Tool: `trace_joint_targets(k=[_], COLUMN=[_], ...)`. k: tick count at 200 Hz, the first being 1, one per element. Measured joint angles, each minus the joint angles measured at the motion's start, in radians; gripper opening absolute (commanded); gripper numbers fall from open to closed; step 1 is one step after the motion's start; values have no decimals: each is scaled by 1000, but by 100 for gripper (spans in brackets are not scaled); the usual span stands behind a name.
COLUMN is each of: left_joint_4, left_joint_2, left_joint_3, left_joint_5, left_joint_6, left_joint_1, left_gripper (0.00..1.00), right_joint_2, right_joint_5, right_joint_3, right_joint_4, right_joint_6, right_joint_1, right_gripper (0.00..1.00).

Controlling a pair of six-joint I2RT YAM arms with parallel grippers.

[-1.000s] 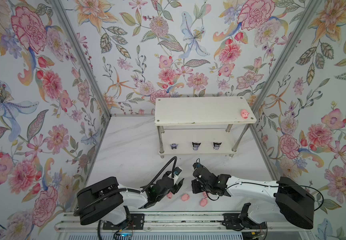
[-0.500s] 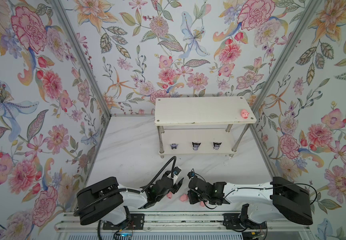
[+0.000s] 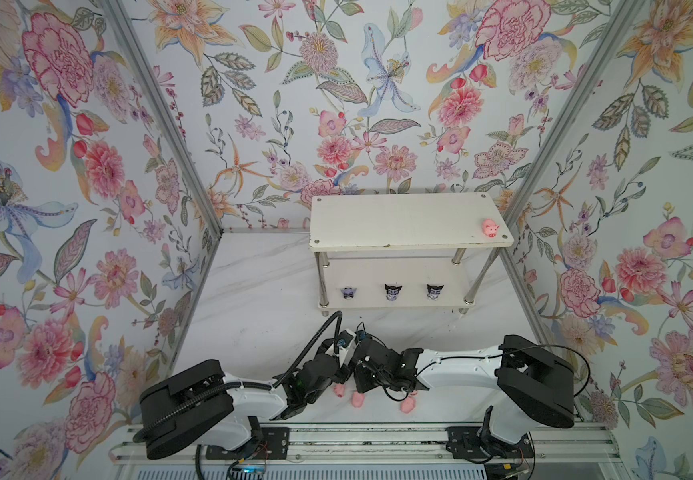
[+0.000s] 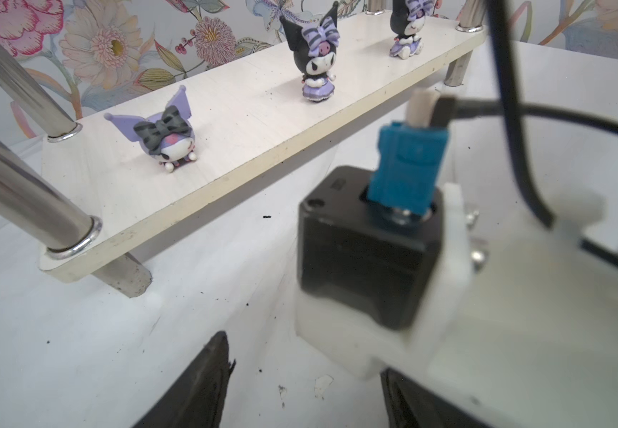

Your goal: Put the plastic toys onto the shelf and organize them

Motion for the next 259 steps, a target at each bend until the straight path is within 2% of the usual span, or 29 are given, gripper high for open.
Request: trace_joint_targets(k=[46, 63, 74, 81, 87, 134, 166, 184, 219, 259], left_joint_4=[13, 13, 13, 13, 13, 11, 9, 10, 11, 13], left_joint_2=[-27, -30, -31, -32, -33, -77, -95, -97, -99, -111], left_joint_3=[-11, -17, -19, -21, -22, -37, -69, -69, -69, -70], left_joint_5=[-8, -19, -26, -29, -32, -79, -101, -104, -103, -104], left_joint_6=[0, 0, 0, 0, 0, 1, 0, 0, 0, 0], left_joint_1=[0, 1, 2, 2, 2, 9, 21, 23, 24, 24], left_gripper=[66, 66, 66, 66, 66, 66, 66, 67, 68, 69], right_joint_2=[-151, -193, -207, -210, -210, -163, -133, -117, -76, -26], right_joint_5=[29, 37, 42, 46, 49, 56, 82, 100, 126, 158], right_joint_3=[-41, -52, -56, -58, -60, -64, -64, -63, -37, -4], right_joint_4=[-8, -24, -36, -43, -50, -71, -87, -102, -109, -111], right_joint_6=[-14, -21, -29, -33, -34, -19, 12, 34, 71, 100], right_joint_1=[-29, -27, -11, 5, 21, 137, 182, 203, 221, 228], right_gripper=[11, 18, 30, 37, 39, 37, 52, 57, 56, 39])
